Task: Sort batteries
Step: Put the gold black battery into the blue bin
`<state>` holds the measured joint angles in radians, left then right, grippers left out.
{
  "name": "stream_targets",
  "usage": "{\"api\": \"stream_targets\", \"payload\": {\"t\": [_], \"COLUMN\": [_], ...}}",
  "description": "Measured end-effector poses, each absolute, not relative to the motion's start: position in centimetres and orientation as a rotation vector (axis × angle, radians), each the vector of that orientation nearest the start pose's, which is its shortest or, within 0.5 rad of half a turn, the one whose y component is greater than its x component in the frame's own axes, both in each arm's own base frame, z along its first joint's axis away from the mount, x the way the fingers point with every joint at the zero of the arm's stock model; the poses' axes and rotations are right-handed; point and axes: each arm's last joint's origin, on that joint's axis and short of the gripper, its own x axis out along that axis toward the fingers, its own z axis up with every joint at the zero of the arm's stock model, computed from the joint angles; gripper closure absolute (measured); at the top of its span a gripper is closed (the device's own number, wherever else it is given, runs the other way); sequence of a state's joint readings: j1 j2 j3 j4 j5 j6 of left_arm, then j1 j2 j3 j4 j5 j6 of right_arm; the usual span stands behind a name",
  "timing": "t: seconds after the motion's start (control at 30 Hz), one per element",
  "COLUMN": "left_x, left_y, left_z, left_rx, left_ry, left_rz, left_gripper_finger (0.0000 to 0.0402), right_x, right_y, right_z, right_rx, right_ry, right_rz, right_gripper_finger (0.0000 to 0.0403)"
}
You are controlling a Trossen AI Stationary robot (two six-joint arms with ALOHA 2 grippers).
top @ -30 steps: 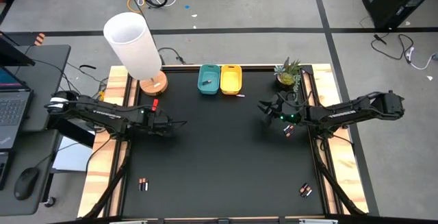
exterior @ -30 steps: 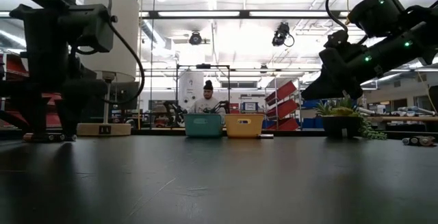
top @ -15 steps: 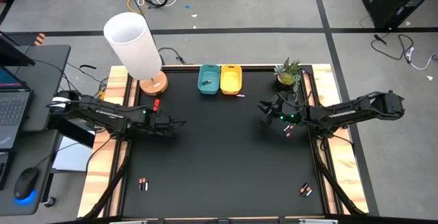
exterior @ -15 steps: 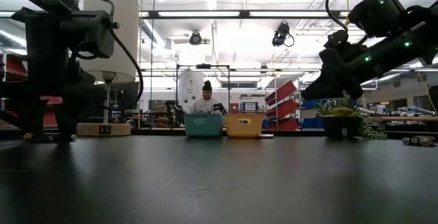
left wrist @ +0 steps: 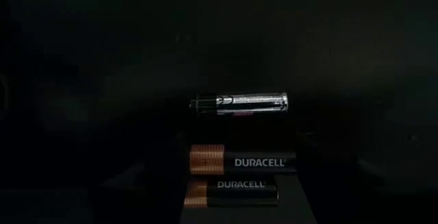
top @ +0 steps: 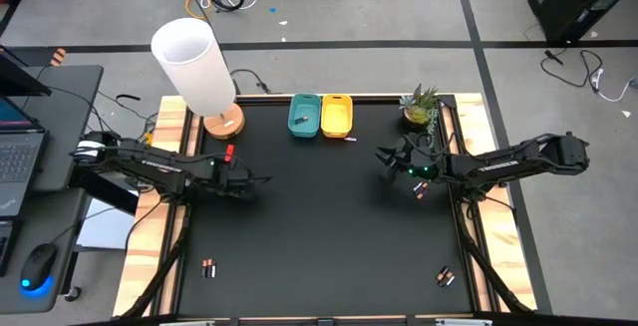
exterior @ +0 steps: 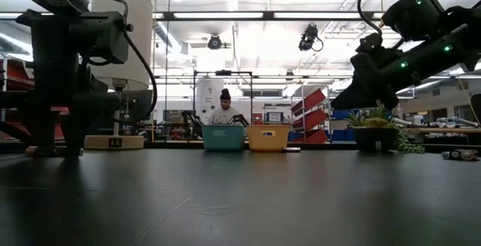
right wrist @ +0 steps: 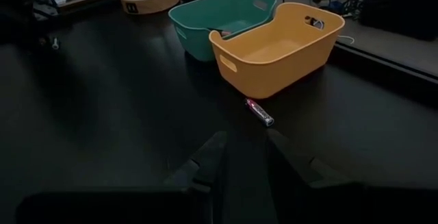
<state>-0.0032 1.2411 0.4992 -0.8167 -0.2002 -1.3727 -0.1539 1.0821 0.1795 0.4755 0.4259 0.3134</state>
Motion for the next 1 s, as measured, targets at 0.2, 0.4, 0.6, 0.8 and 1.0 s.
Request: {"api": "stream_targets", "payload": {"t": [0.2,0.4,0.6,0.8,1.0], "left_x": [16.3,17.5,18.4,19.3,20.4], "left_y": [0.5,0.6,0.9,1.8,3.5], "left_z": [14.6,16.2,17.4,18.8,20.1], "left_rx": [-0.906,-0.903,-0.904,-0.894,-0.882], "left_ry": [1.153,1.124,1.092,1.058,0.973], "left_rz": [1.155,1.112,1.077,1.031,0.986], "left_gripper_finger": [0.0149,0.0151,0.0151,0.0151,0.0151], "right_x": [17.7,17.7,17.7,17.7,17.7], "right_y": [-4.0,-4.0,-4.0,-4.0,-4.0], "right_z": [14.3,14.3,14.2,14.2,14.3], "right_rx": [0.239,0.239,0.239,0.239,0.24], "right_ry": [0.336,0.337,0.337,0.336,0.335], "right_rz": [-0.632,-0.632,-0.632,-0.632,-0.632], "right_gripper_finger": [0.0315,0.0315,0.0315,0.0315,0.0315]}}
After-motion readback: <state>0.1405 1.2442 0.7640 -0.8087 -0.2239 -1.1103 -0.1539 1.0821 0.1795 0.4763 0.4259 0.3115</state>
